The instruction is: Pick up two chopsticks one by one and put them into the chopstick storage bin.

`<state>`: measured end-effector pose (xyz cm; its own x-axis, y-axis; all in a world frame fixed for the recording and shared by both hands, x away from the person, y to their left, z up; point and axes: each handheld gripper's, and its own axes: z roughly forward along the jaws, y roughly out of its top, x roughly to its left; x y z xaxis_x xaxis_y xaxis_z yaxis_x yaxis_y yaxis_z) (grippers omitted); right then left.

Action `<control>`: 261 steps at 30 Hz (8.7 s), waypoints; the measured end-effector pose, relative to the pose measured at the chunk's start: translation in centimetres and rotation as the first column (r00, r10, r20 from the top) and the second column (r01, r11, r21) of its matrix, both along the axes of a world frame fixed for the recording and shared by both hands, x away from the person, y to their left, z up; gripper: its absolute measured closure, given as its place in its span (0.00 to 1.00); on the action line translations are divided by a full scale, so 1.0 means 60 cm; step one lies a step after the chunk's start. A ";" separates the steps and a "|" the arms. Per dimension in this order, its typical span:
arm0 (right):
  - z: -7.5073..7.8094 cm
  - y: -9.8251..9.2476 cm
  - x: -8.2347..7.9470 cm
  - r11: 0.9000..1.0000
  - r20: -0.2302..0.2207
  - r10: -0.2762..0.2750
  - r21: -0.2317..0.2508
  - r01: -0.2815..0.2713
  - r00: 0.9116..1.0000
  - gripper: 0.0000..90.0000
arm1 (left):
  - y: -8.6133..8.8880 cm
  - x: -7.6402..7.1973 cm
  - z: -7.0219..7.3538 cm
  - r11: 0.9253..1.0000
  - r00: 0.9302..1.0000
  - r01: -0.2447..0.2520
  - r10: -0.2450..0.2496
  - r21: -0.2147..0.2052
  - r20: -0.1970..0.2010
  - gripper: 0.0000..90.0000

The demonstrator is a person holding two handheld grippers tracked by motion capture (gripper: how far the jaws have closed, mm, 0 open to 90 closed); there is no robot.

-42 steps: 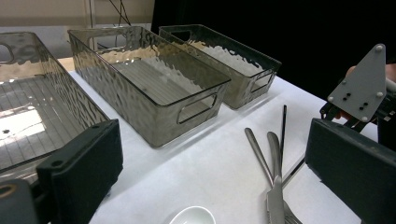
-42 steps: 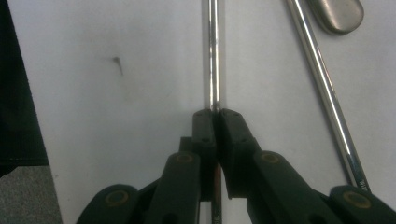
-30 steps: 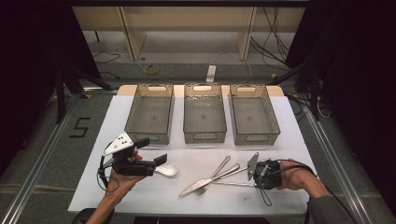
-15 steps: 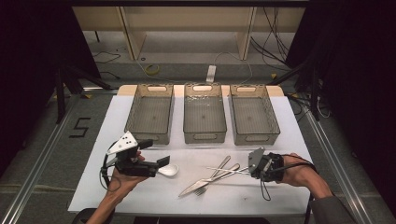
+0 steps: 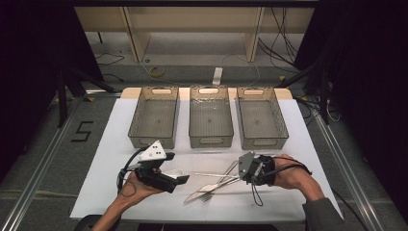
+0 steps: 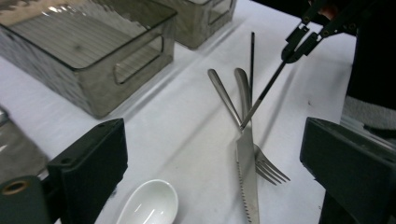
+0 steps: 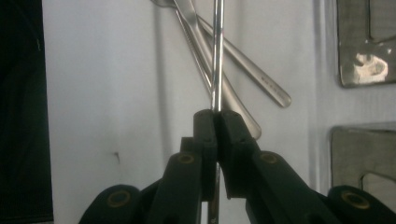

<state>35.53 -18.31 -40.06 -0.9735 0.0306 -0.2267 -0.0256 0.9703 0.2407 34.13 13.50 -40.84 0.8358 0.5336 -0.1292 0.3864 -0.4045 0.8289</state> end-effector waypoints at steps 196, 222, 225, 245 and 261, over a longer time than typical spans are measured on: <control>-0.037 -0.101 0.015 0.836 -0.114 -0.405 0.355 0.418 0.907 0.30 | 0.085 0.123 0.033 0.946 0.946 -0.322 0.320 -0.041 -0.059 0.21; -0.093 -0.062 0.080 0.930 -0.207 -0.344 0.064 0.363 0.916 0.55 | 0.054 0.029 0.003 0.973 0.975 -0.223 0.222 -0.065 -0.032 0.17; -0.095 -0.060 0.078 0.929 -0.217 -0.352 0.042 0.368 0.911 0.60 | 0.055 0.028 0.002 0.973 0.975 -0.222 0.221 -0.066 -0.032 0.17; -0.090 -0.048 0.057 0.963 -0.195 -0.269 -0.056 0.263 0.943 0.82 | 0.058 0.026 0.003 0.971 0.975 -0.222 0.219 -0.088 -0.044 0.18; -0.088 -0.035 0.044 0.983 -0.164 -0.163 -0.115 0.145 0.973 0.90 | 0.057 0.026 0.003 0.970 0.975 -0.223 0.219 -0.094 -0.045 0.18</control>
